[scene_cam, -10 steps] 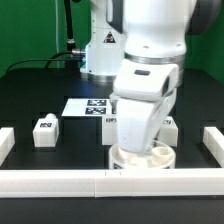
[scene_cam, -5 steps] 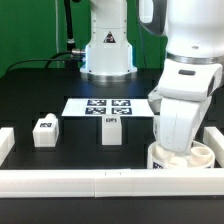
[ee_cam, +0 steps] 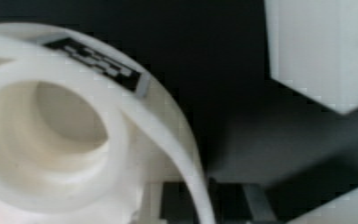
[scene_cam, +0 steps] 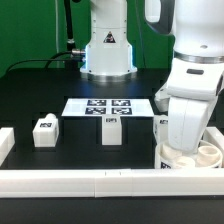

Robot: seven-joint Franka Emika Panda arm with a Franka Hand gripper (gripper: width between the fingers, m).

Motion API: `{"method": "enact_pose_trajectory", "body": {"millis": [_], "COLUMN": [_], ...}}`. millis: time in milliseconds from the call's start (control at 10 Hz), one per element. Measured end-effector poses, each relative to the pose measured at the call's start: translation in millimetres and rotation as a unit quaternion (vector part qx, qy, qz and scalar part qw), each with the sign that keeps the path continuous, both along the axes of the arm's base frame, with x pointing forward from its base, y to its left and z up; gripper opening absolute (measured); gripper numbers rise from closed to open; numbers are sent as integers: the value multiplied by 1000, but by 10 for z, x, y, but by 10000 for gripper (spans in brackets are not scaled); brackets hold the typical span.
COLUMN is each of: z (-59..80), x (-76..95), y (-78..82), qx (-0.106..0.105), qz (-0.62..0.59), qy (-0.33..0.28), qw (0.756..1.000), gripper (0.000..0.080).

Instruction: Assemble stool

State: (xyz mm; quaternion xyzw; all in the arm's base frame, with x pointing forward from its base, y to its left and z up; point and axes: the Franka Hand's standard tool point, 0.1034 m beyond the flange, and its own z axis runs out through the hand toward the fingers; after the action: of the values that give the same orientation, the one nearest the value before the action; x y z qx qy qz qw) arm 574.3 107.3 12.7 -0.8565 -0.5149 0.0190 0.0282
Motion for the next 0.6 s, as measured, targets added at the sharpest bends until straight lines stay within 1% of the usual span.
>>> {"method": "enact_pose_trajectory", "body": {"millis": [100,500,600], "z": [2,-1,18], "x": [-1,1,18], "y": [28,30,31], "qx": [0,0,0], "qz": [2,1,1], "qy": [-1,0,-1], "qw": [1000,1000,1000], "gripper": [28,28,104]}}
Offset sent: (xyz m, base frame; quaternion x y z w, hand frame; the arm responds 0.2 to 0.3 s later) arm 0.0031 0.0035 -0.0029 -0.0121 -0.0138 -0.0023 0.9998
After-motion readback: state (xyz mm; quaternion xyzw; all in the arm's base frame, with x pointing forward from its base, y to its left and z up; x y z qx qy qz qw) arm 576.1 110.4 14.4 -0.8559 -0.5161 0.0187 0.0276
